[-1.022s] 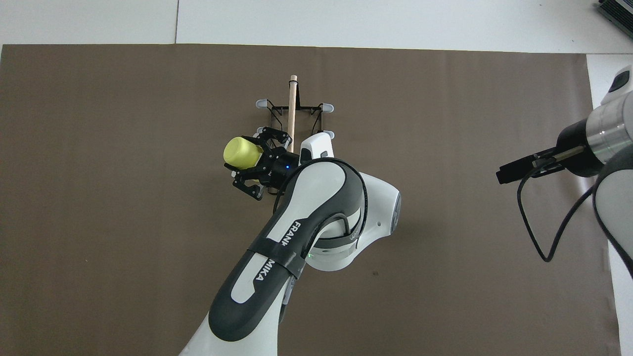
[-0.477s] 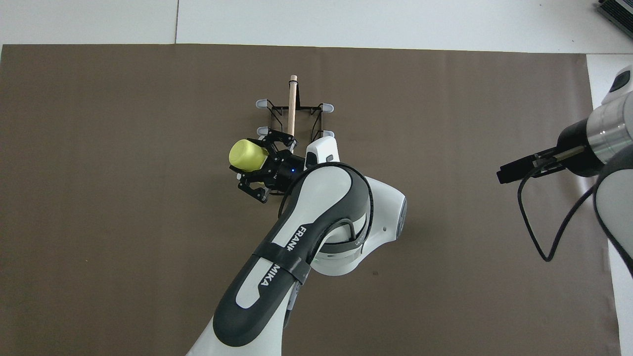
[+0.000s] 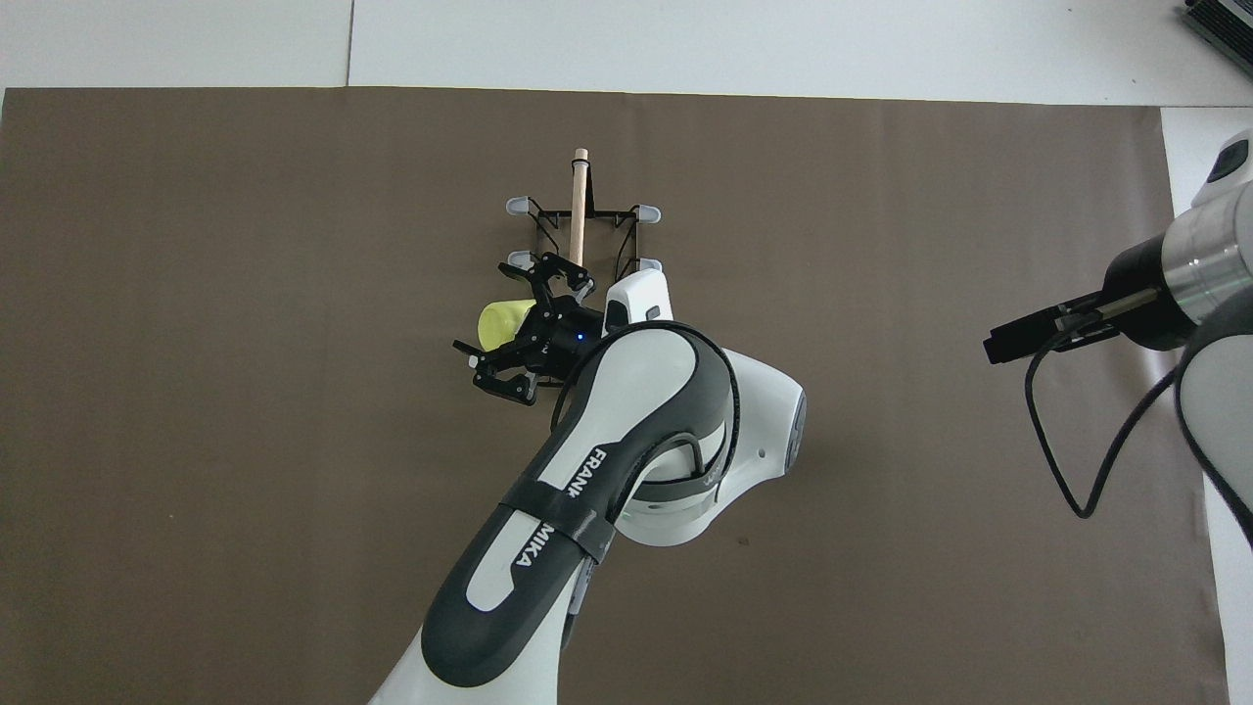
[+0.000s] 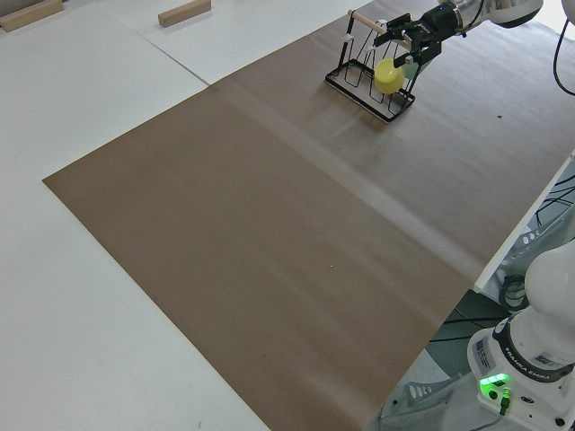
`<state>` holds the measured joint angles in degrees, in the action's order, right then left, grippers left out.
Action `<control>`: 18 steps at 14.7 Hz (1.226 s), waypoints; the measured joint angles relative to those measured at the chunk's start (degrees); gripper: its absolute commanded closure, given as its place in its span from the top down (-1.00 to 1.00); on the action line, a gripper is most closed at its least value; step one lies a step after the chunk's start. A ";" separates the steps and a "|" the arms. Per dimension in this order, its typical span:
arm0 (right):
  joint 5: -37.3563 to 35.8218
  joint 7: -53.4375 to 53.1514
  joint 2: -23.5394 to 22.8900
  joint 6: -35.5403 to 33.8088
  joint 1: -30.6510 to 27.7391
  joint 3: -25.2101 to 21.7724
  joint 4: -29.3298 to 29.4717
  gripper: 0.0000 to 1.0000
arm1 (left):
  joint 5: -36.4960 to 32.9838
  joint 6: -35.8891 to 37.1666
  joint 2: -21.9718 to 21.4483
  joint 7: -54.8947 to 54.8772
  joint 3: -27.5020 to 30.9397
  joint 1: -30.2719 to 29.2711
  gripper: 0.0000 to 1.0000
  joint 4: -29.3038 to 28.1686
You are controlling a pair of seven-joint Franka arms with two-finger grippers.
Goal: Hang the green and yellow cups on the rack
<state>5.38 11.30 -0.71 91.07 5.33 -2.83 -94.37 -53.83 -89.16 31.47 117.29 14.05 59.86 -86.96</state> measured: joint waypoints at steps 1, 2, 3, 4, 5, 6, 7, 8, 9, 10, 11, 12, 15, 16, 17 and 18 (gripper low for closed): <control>0.00 0.00 -0.03 0.00 -0.76 0.87 0.00 1.00 | 0.00 0.00 0.00 0.00 0.00 0.00 1.00 0.02; 0.00 0.00 -0.04 0.00 -1.80 2.06 0.00 1.00 | 0.00 0.00 0.00 0.00 0.00 0.00 1.00 0.07; 0.00 0.00 -0.04 0.00 -2.59 3.00 0.00 1.00 | 0.00 0.00 0.00 0.00 0.05 -0.01 1.00 0.28; 0.00 0.00 -0.04 0.00 -2.93 3.45 0.00 1.00 | 0.00 -0.04 -0.07 0.00 0.19 -0.12 1.00 0.66; 0.00 0.00 -0.04 0.00 -3.12 3.67 0.00 1.00 | 0.00 -0.28 -0.41 -0.30 0.37 -0.38 1.00 1.08; 0.00 0.00 -0.04 0.00 -3.36 3.86 0.00 1.00 | 0.03 -1.20 -1.31 -1.66 0.45 -1.13 1.00 1.19; 0.00 0.00 -0.04 0.00 -3.50 3.92 0.00 1.00 | 0.60 -2.40 -2.58 -4.38 0.47 -2.50 1.00 1.20; 0.00 0.00 -0.04 0.00 -3.55 3.92 0.00 1.00 | 2.00 -3.67 -4.27 -8.09 0.56 -4.24 1.00 1.19; 0.00 0.00 -0.04 0.00 -3.55 3.93 0.00 1.00 | 3.59 -5.04 -6.24 -12.39 0.69 -6.30 1.00 1.15; 0.00 0.00 -0.04 0.00 -3.55 3.93 0.00 1.00 | 5.07 -6.84 -8.37 -16.93 0.82 -8.64 1.00 1.05; 0.00 0.00 -0.04 0.00 -3.55 3.93 0.00 1.00 | 6.58 -8.67 -10.24 -21.05 0.93 -10.94 1.00 0.84; 0.00 0.00 -0.04 0.00 -3.55 3.93 0.00 1.00 | 8.17 -10.49 -11.68 -24.39 0.99 -13.05 1.00 0.48; 0.00 0.00 -0.04 0.00 -3.55 3.93 0.00 1.00 | 14.07 -16.92 -13.84 -32.59 1.07 -19.30 1.00 -0.23; 0.00 0.00 -0.04 0.00 -3.55 3.94 0.00 1.00 | 16.86 -18.68 -14.52 -36.53 1.09 -21.70 1.00 -0.27; 0.00 0.00 -0.04 0.00 -3.55 3.94 0.00 1.00 | 19.77 -20.25 -15.19 -40.81 1.14 -24.01 1.00 -0.30; -0.01 0.00 -0.05 0.00 -3.55 3.94 0.00 1.00 | 22.67 -21.87 -15.93 -45.44 1.14 -26.22 1.00 -0.33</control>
<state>5.38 11.30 -0.75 91.07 1.78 1.11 -94.37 -31.15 -111.02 15.54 71.85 15.18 33.64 -87.29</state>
